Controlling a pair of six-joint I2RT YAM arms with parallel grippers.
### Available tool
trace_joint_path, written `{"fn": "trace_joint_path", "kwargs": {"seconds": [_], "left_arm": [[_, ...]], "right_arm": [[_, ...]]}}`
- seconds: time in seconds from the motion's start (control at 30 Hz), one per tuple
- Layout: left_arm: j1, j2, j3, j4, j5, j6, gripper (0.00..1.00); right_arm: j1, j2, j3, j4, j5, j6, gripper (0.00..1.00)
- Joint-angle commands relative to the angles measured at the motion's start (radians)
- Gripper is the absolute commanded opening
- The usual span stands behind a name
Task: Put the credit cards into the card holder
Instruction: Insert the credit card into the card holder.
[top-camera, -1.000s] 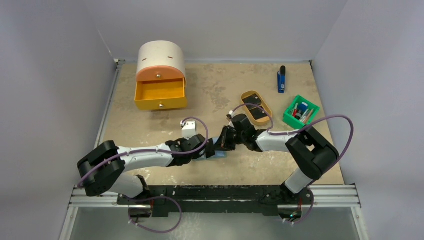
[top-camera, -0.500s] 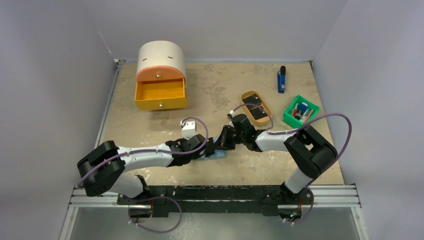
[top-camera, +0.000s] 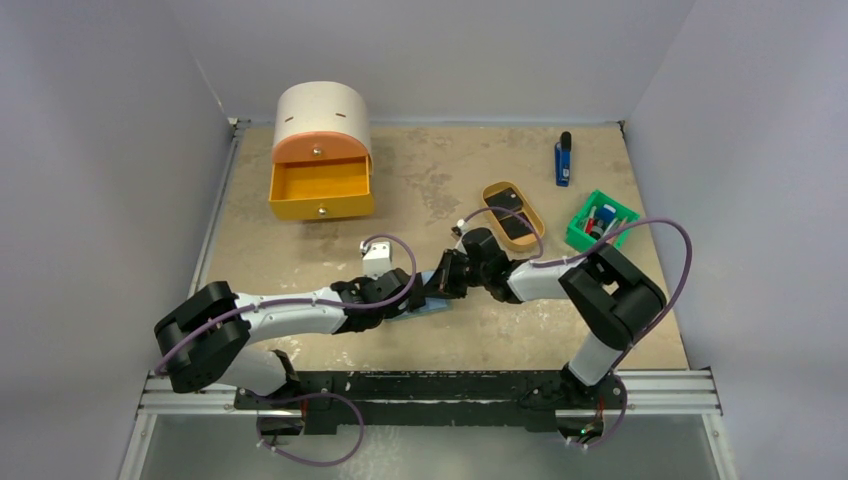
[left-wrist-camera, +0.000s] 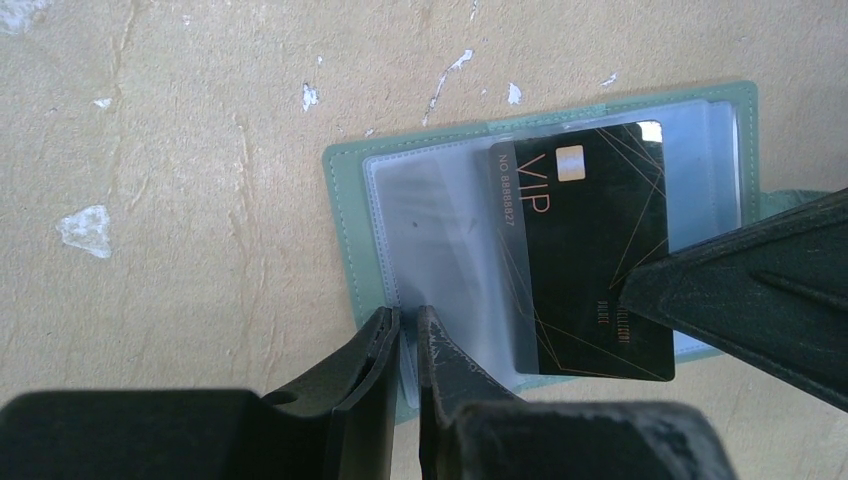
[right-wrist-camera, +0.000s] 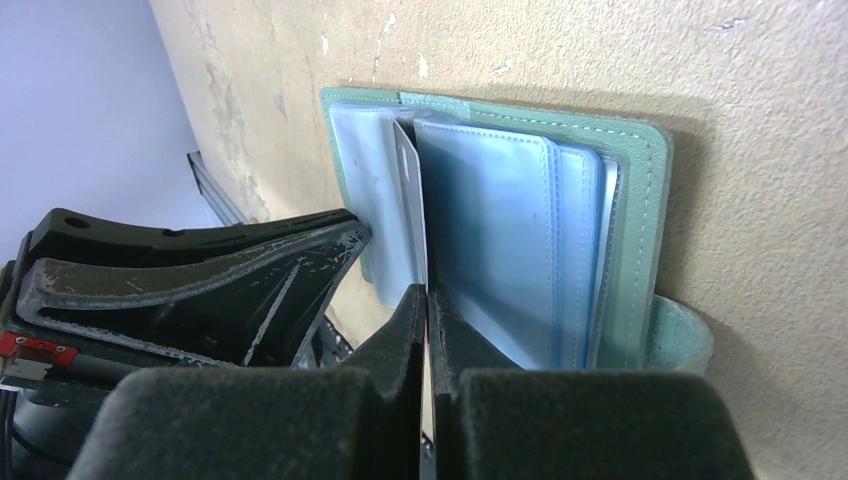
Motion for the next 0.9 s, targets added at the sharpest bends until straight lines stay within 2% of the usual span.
{"fn": "trace_joint_path", "kwargs": {"seconds": [0.0, 0.27, 0.53, 0.87], "left_arm": [[0.003, -0.007, -0.012, 0.009, -0.001, -0.013, 0.11], [0.003, -0.026, 0.012, -0.054, -0.048, -0.011, 0.13], [0.003, -0.045, 0.042, -0.137, -0.117, -0.009, 0.14], [0.003, 0.01, 0.041, -0.097, -0.113, 0.003, 0.11]], "right_arm": [[0.005, 0.02, -0.005, 0.029, -0.034, -0.004, 0.0], [0.006, 0.05, -0.007, -0.019, -0.038, -0.002, 0.0], [0.006, 0.067, -0.007, 0.005, -0.045, 0.005, 0.0], [0.006, 0.095, -0.006, 0.063, -0.087, 0.016, 0.0]]}}
